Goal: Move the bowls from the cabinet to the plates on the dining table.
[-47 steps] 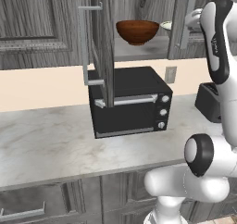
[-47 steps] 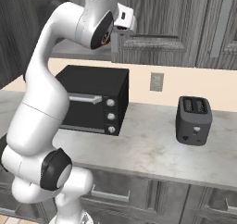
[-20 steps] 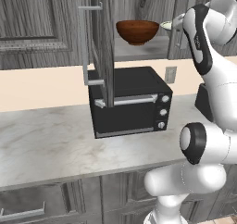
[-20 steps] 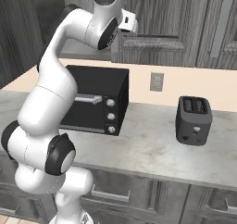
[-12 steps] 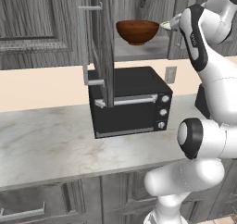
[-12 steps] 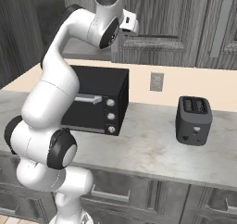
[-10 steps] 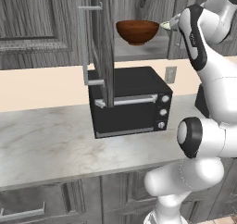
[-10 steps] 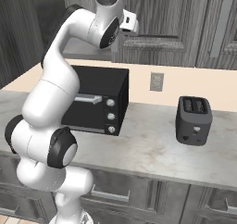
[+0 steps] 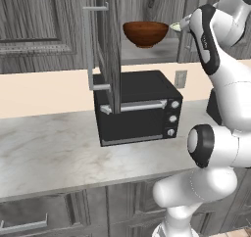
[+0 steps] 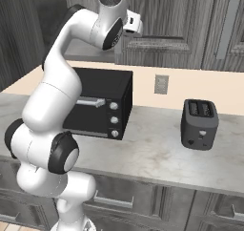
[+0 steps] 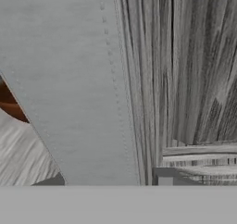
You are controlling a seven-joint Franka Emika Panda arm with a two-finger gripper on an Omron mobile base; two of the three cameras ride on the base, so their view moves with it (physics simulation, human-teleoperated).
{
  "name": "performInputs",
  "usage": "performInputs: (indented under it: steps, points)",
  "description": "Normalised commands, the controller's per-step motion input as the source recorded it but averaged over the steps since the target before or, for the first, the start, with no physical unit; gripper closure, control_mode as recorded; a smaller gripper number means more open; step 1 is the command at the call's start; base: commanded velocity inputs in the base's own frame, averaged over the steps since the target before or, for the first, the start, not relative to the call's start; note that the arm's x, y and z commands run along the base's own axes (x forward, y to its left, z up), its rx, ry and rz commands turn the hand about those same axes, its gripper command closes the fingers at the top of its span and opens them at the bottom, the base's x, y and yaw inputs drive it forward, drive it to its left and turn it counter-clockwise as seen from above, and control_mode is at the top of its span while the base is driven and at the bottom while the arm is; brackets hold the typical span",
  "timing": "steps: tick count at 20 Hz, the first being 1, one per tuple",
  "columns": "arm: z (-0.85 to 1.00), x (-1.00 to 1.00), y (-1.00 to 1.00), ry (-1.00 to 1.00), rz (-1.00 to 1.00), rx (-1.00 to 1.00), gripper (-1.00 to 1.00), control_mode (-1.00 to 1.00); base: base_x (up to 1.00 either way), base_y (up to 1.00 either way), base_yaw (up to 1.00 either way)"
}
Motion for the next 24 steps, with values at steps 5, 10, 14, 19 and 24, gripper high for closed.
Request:
performInputs:
  steps: [5, 10, 14, 19, 24]
  points:
    - [0.00, 0.00, 0.00, 0.00, 0.00, 0.00, 1.00, -1.00, 0.00, 0.00, 0.00]
    - [0.00, 0.00, 0.00, 0.00, 0.00, 0.00, 1.00, -1.00, 0.00, 0.00, 0.00]
    - [-0.04, -0.03, -0.02, 0.00, 0.00, 0.00, 1.00, -1.00, 0.00, 0.00, 0.00]
    - [-0.11, -0.38, -0.31, -0.01, -0.03, 0.00, 1.00, -1.00, 0.00, 0.00, 0.00]
    - [-0.05, -0.54, -0.55, 0.00, -0.06, 0.00, 1.00, -1.00, 0.00, 0.00, 0.00]
